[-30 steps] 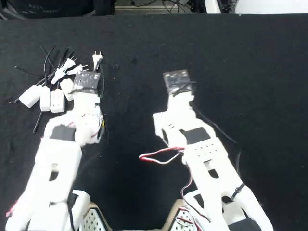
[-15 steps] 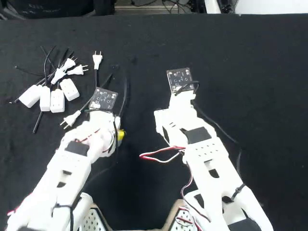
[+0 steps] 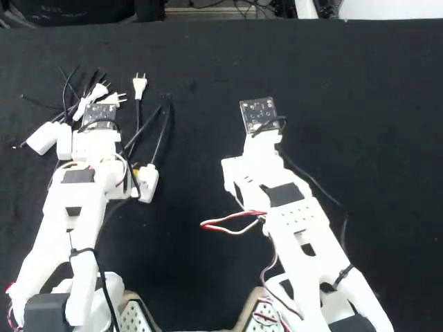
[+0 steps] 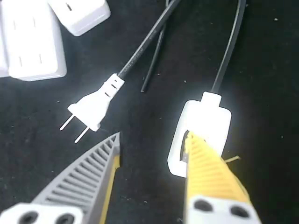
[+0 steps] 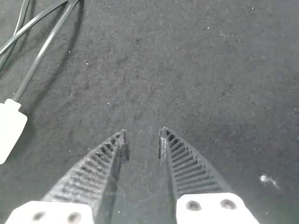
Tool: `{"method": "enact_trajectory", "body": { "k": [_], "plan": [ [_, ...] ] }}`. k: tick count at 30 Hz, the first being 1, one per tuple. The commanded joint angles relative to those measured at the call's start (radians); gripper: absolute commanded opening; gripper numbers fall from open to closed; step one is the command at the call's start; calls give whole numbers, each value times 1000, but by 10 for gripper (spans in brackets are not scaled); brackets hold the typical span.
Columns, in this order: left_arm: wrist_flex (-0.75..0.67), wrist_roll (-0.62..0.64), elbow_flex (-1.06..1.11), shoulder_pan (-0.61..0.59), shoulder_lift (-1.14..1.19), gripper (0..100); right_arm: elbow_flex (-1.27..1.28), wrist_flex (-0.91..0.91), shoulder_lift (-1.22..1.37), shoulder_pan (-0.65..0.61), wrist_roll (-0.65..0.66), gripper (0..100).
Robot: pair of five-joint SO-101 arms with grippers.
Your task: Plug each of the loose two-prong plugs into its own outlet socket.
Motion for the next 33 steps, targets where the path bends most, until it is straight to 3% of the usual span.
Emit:
{"method": "enact_trajectory", "body": {
  "k": [1,13,20,24,29,33],
  "plan": [
    [2,11,-58,-13,-8,220,-18,-23,7,17,-6,106],
    [-8,12,-50,-2,5,220,-18,-23,7,17,-6,106],
    [-18,12,8,203,5,220,-18,-23,5,17,-6,106],
    [-127,12,82,272,5,220,-18,-23,1,20,-6,106],
    [-160,14,104,265,-8,220,-21,-23,1,21,-6,106],
    [-75,12,39,202,-9,220,-22,-23,1,21,-6,106]
  ]
}}
